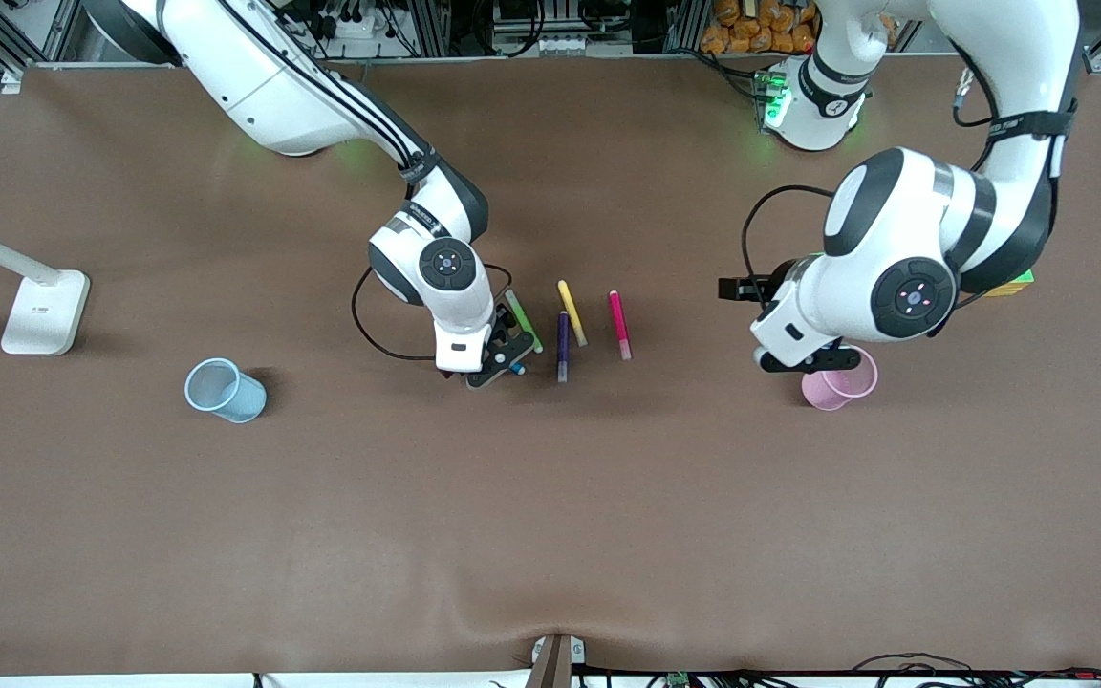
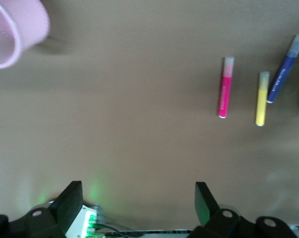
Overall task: Place pink and blue markers in matching cups
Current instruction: 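Grasp the blue marker with the right gripper while the left gripper descends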
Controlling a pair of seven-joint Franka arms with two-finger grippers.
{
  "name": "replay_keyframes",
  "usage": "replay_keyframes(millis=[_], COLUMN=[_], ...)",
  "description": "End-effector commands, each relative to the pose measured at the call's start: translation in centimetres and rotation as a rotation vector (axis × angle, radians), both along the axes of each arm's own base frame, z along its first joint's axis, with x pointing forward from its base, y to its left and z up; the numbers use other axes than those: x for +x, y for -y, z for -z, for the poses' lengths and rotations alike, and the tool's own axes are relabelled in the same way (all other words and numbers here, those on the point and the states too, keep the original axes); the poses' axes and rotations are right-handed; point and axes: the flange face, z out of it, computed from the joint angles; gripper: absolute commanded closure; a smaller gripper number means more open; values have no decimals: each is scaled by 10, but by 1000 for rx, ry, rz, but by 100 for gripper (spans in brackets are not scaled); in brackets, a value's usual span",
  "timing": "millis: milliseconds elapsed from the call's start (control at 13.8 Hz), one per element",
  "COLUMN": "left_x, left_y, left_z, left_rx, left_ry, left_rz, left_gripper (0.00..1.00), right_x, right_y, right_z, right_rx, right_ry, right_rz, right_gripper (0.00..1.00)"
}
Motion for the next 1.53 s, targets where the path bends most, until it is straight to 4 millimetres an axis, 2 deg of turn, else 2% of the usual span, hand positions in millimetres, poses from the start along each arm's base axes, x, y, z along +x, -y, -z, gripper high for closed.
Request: replay_keyframes(millis=[0,218,291,509,654,872,1162,1235,1453], left_x=[17,19,21,22,21,20,16,13,6], left_y=[15,32,35,42,46,50,78,88,123], left_z=[19,18,24,28,28,32,44,49,59], left_rx=[-26,0,6,-27,-36,-21,-6,4,35], left_ry=[-7,4,-2,1,-1,-9,22,21,23], left_rz=[-39,-83,-92,-110,-112,-138,-177,-190,-214], left_gripper=[0,0,0,0,0,0,0,0,0], right_x=[-2,-3,-2,0,2,3,5,7,23], right_y=[-3,-6,-5,-1,2,3,2,5,11], right_z=[7,16,17,17,17,16,9,4,-34], right_rx=[10,36,32,26,25,25,22,-14,-127], right_ry=[20,29,26,21,22,22,28,7,-44], right_rz=[8,9,10,18,13,16,17,18,35], right_gripper=[0,0,8,49,68,80,100,100,100])
